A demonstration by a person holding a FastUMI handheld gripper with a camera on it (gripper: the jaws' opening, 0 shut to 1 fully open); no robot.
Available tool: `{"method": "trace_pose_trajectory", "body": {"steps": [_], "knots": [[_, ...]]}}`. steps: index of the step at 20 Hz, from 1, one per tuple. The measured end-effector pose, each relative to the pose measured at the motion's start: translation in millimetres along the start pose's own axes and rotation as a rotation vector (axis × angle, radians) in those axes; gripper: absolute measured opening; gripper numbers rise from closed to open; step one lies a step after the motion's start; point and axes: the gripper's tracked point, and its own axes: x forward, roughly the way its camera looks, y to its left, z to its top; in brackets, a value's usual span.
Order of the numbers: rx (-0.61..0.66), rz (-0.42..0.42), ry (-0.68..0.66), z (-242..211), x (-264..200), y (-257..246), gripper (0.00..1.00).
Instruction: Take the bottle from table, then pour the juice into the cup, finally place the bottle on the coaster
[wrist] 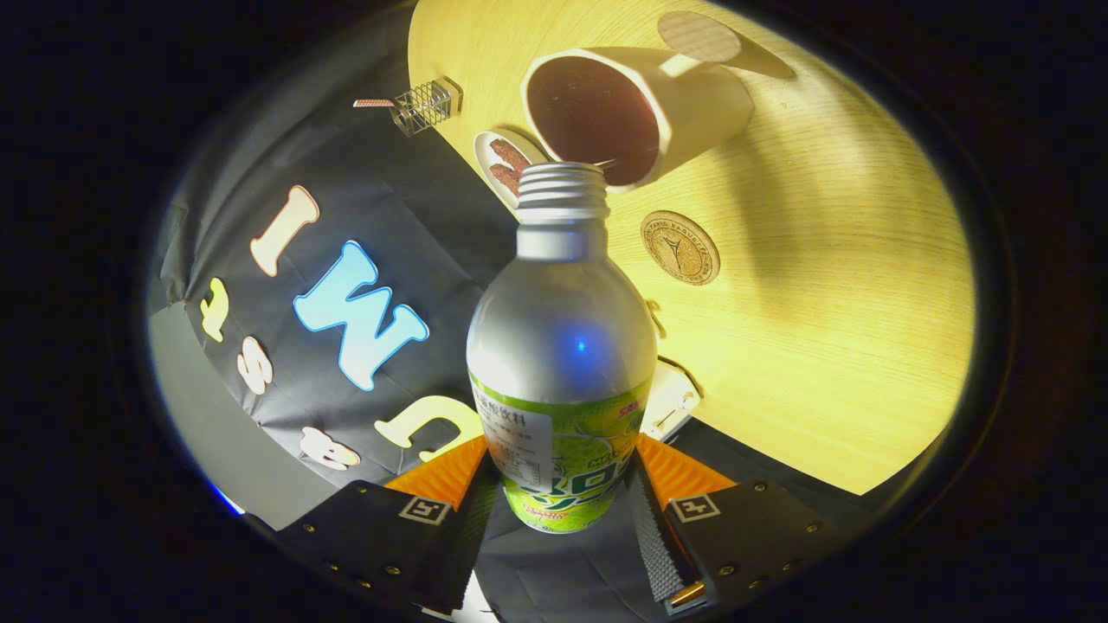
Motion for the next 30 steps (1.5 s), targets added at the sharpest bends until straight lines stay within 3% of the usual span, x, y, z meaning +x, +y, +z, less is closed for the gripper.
{"method": "trace_pose_trajectory", "body": {"steps": [11,25,30], "knots": [[-0.125,-0.042,-0.054,15,7,-16,0.77],[-0.545,-0.148,-0.129,46,0,-43,0.77],[-0.724,-0.221,-0.158,56,1,-60,0.77]]}}
